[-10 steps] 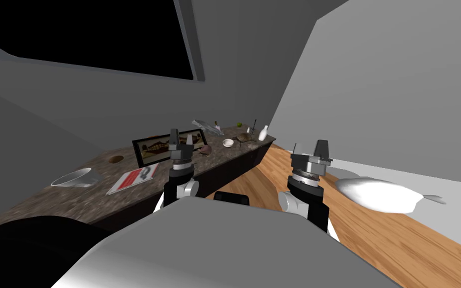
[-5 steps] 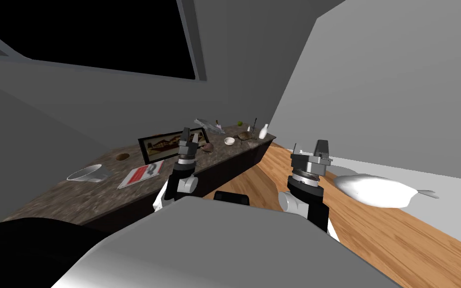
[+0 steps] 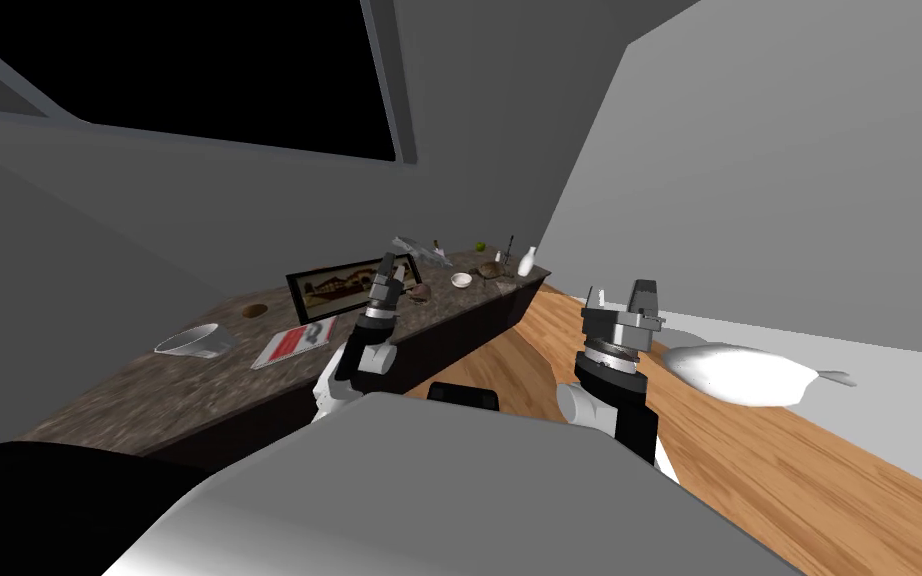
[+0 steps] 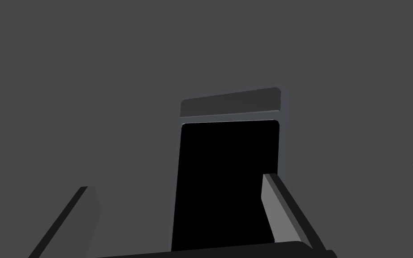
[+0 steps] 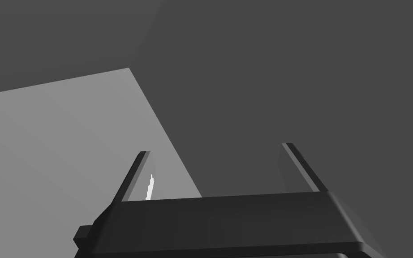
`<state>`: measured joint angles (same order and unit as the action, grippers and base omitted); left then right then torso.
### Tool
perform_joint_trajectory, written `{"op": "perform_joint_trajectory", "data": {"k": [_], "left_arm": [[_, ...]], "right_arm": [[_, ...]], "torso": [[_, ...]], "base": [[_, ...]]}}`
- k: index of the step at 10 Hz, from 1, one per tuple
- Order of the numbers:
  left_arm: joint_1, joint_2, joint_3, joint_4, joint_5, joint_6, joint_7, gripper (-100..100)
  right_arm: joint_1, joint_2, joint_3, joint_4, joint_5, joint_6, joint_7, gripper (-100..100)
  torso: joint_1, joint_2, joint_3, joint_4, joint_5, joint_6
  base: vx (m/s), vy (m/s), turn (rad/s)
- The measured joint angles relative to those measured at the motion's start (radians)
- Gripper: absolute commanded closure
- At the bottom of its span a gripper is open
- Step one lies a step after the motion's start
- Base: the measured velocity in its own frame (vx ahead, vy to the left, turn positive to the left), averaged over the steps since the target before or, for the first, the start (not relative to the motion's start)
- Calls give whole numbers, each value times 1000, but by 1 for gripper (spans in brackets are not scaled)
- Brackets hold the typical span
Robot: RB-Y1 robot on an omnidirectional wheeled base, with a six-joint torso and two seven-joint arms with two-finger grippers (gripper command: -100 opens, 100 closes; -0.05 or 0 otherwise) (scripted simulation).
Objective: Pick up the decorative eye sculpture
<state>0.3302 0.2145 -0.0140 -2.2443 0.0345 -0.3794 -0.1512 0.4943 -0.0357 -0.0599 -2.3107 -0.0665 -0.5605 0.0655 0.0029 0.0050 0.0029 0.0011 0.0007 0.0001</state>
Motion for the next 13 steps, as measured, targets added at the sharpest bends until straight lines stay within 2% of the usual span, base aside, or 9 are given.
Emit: {"op": "perform_joint_trajectory", "data": {"k": [1,2,5,8,9,10,11,13], "left_arm": [[-11,8,2,4,0,19,1,-100],[-41,24,5,12,2,53,1,-100],[-114,72,14,67,9,133,5,-100],[-177,104,21,118,18,198,7,-100],[-213,118,24,149,24,226,9,-100],[-223,126,25,155,27,247,9,-100],[-253,147,32,180,37,276,14,-100],[-299,162,30,225,45,321,13,-100]], "right_arm": [[0,0,0,0,0,0,0,0],[0,0,0,0,0,0,0,0],[0,0,0,0,0,0,0,0],[0,0,0,0,0,0,0,0],[0,0,0,0,0,0,0,0],[0,0,0,0,0,0,0,0],[0,0,0,0,0,0,0,0],[0,0,0,0,0,0,0,0]], "torso": [[-1,0,0,0,0,0],[1,0,0,0,0,0],[1,0,0,0,0,0],[1,-1,0,0,0,0],[2,-2,-1,0,0,0],[1,-2,-1,0,0,0],[3,-2,-1,0,1,0],[1,-1,-1,0,0,0]], "base": [[-76,55,-19],[-109,75,-58],[-73,53,-22],[-71,60,-37],[-51,61,-33],[-63,80,-43],[-60,61,-39],[-70,55,-49]]}}
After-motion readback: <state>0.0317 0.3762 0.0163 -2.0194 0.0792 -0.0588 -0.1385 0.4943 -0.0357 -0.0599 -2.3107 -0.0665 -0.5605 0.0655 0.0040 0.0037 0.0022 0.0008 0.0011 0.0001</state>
